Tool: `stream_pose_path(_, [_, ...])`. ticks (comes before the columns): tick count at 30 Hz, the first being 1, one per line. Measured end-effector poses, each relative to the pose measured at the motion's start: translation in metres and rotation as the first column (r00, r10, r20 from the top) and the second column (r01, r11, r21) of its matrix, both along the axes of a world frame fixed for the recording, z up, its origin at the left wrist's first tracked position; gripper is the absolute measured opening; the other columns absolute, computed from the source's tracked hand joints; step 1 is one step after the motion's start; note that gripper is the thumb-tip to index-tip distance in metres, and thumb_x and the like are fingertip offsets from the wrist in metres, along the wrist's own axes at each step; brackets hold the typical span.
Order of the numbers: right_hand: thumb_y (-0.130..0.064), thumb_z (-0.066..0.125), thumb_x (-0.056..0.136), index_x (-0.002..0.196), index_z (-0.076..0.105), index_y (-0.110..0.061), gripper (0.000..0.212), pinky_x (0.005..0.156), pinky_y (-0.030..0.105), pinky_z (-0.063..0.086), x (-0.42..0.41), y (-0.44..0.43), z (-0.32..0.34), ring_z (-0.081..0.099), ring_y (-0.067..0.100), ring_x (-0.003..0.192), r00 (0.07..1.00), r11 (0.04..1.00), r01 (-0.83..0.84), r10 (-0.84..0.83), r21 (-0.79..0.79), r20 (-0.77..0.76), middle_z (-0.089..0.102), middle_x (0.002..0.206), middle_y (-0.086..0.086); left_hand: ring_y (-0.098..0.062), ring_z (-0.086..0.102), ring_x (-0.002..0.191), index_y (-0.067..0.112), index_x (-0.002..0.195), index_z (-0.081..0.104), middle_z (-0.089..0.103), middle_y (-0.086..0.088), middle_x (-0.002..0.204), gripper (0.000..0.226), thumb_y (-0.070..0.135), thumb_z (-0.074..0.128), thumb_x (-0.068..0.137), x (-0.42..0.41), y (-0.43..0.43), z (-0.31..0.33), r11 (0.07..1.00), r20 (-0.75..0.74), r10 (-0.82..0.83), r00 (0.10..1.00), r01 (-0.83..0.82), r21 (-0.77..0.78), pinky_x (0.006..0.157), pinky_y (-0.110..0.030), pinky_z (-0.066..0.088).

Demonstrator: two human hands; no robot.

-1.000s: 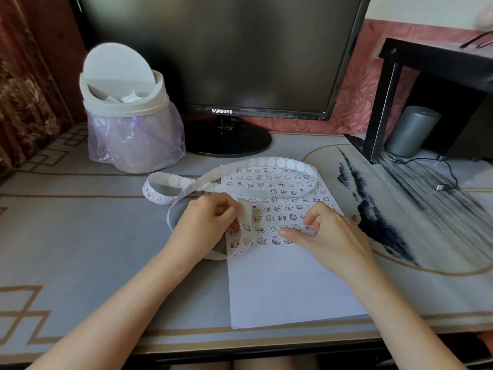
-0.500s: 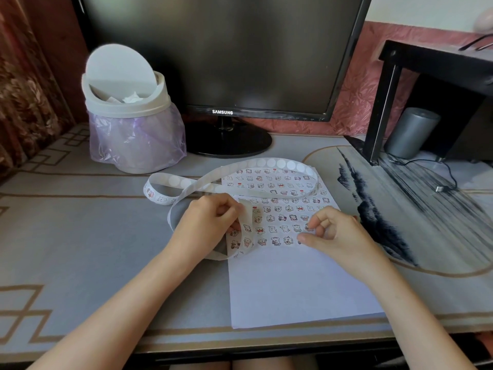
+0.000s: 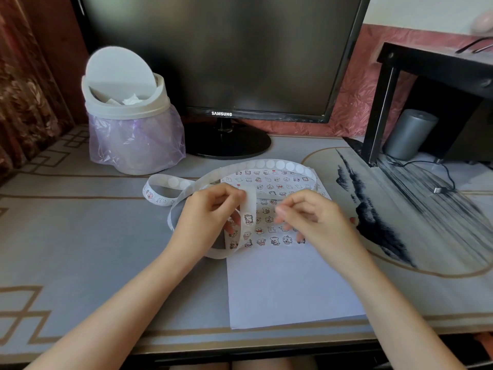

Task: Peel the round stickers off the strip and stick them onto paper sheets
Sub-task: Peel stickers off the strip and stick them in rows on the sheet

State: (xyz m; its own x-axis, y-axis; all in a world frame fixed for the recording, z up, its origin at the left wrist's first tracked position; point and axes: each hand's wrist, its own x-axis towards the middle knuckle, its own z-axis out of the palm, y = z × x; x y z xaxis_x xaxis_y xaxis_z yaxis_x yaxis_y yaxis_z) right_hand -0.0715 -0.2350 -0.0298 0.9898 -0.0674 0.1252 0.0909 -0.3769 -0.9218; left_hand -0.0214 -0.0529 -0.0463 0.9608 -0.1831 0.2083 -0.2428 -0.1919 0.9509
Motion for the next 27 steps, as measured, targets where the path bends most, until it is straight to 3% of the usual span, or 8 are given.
stream_pose_path(4, [-0.017,0.075,0.078,0.087,0.063,-0.015,0.015,0.065,0.021,0.047,0.003,0.026,-0.002,0.063,0.007,0.069,0.996,0.995,-0.066,0.061,0.072,0.06,0.07,0.076,-0.002,-0.012,0.056,0.054,0.007,0.076,0.063,0.059,0.006,0.058,0.023,0.016,0.055,0.094,0.0,0.001,0.002,0.998,0.011,0.019,1.0,-0.019,-0.065,0.055,-0.026,0.049])
stream_pose_path(6, [-0.01,0.075,0.078,0.086,0.063,-0.016,0.015,0.058,0.021,0.046,0.005,0.032,-0.003,0.063,0.008,0.066,0.996,0.989,-0.063,0.054,0.137,0.071,0.069,0.074,-0.002,-0.012,0.056,0.054,0.005,0.076,0.064,0.059,0.006,0.058,0.024,0.016,0.054,0.095,-0.001,0.0,0.004,0.997,0.024,0.014,1.0,-0.012,-0.075,0.054,-0.023,0.049])
stream_pose_path(9, [-0.005,0.073,0.079,0.085,0.064,-0.015,0.015,0.053,0.013,0.042,0.006,0.035,-0.003,0.059,0.003,0.062,0.996,0.98,-0.055,0.041,0.193,0.076,0.068,0.072,-0.004,-0.011,0.056,0.059,-0.001,0.081,0.064,0.06,-0.001,0.064,0.026,0.017,0.053,0.095,-0.003,0.0,0.007,0.991,0.009,-0.005,1.0,0.007,-0.131,0.053,-0.021,0.05])
stream_pose_path(12, [-0.004,0.073,0.079,0.083,0.066,-0.016,0.015,0.06,0.015,0.047,0.008,0.034,-0.003,0.059,0.003,0.063,0.994,0.979,-0.03,0.007,0.204,0.109,0.068,0.074,-0.002,-0.017,0.059,0.065,-0.002,0.085,0.064,0.063,-0.018,0.077,0.029,0.022,0.051,0.096,-0.003,-0.001,0.009,0.972,-0.102,-0.071,0.992,0.046,-0.229,0.055,-0.021,0.051])
stream_pose_path(17, [-0.003,0.073,0.078,0.08,0.071,-0.017,0.014,0.064,0.017,0.048,0.008,0.028,-0.003,0.062,0.002,0.065,0.991,0.983,0.0,-0.024,0.186,0.129,0.07,0.07,-0.004,-0.013,0.063,0.069,0.006,0.081,0.067,0.068,-0.011,0.079,0.012,0.009,0.06,0.09,-0.005,-0.003,0.009,0.973,-0.144,-0.142,0.979,0.112,-0.202,0.062,-0.019,0.053])
stream_pose_path(27, [-0.005,0.073,0.078,0.077,0.069,-0.018,0.014,0.067,0.032,0.053,0.008,0.024,-0.007,0.062,0.016,0.064,0.984,0.998,0.026,-0.037,0.064,0.173,0.069,0.071,-0.002,-0.012,0.066,0.065,0.009,0.078,0.066,0.07,-0.007,0.072,0.009,0.009,0.064,0.087,-0.007,-0.003,0.009,0.976,-0.171,-0.143,0.975,0.11,-0.189,0.067,-0.022,0.057])
